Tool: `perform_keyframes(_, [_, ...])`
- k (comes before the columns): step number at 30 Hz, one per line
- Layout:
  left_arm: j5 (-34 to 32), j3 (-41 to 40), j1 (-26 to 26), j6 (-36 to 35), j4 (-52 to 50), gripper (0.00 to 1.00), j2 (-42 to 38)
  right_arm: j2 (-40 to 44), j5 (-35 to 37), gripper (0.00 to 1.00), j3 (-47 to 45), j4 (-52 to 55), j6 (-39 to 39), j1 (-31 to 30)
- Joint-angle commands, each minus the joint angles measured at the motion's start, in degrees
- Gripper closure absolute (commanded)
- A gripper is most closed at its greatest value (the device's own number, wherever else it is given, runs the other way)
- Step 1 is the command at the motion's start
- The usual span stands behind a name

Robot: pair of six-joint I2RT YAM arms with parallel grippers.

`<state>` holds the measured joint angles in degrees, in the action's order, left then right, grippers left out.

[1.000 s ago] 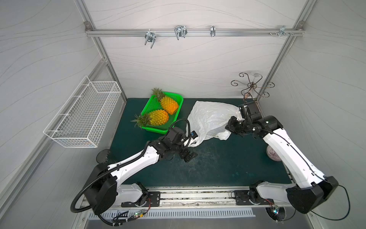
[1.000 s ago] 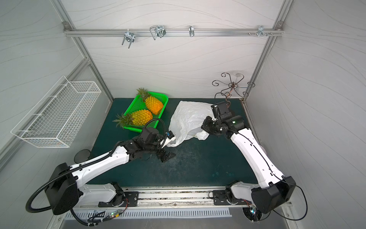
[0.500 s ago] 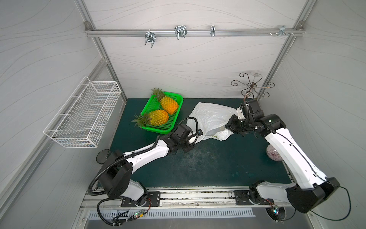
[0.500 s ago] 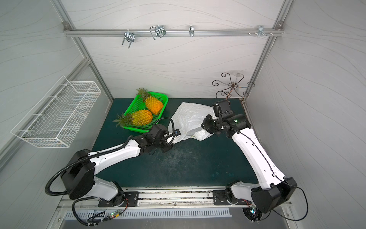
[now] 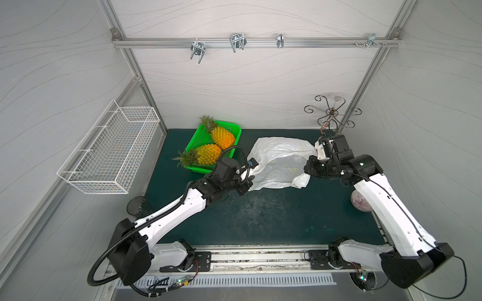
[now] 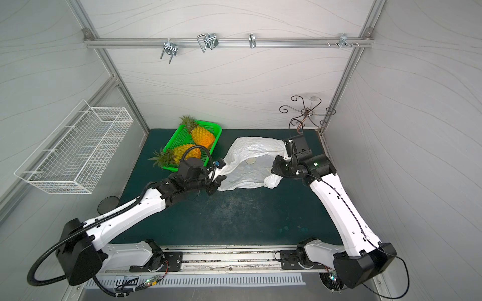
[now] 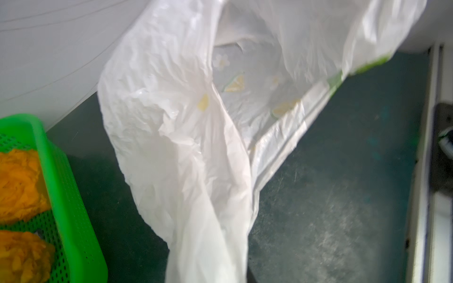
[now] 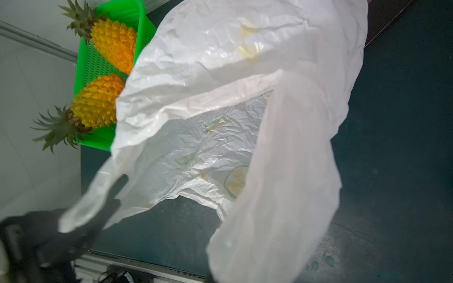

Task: Place the pineapple into a plastic bag & tie a knot
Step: Pick up the plastic bag at the center of the board.

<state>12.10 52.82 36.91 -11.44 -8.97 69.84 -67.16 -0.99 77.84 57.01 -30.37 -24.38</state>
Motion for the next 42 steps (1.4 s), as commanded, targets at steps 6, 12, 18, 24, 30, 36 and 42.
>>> perform_keyframes(6, [4.95, 4.94, -5.7, 38.28, 16.1, 1.0, 0.06, 7.25, -1.18, 1.0, -7.97, -16.03, 18.38, 0.21])
perform_keyframes(12, [3.04, 16.35, -5.8, 37.26, 19.39, 1.0, 2.04, 9.5, -2.84, 1.0, -4.69, -27.6, 28.33, 0.26])
perform_keyframes(18, [5.26, 14.46, -5.79, 34.33, 16.0, 1.0, 1.46, 13.55, -4.42, 1.0, -13.33, -32.7, 30.7, 0.21])
perform_keyframes(24, [6.91, 1.36, -5.62, 41.45, 6.36, 1.0, 1.62, 17.36, -5.56, 1.0, -28.77, -28.61, 25.79, 0.1])
perform_keyframes(30, [12.86, -4.27, -5.53, 50.15, 13.2, 1.0, 1.36, 17.99, -9.07, 0.95, -32.51, -24.53, 22.8, -0.07])
perform_keyframes(36, [12.83, -1.01, -5.53, 47.74, 10.83, 1.0, 2.79, 15.93, -6.43, 0.48, -24.66, -22.7, 23.53, -0.05])
perform_keyframes(42, [13.64, -0.83, -5.53, 47.42, 11.28, 1.0, 2.78, 14.1, -5.43, 0.28, -11.58, -17.57, 27.55, -0.06])
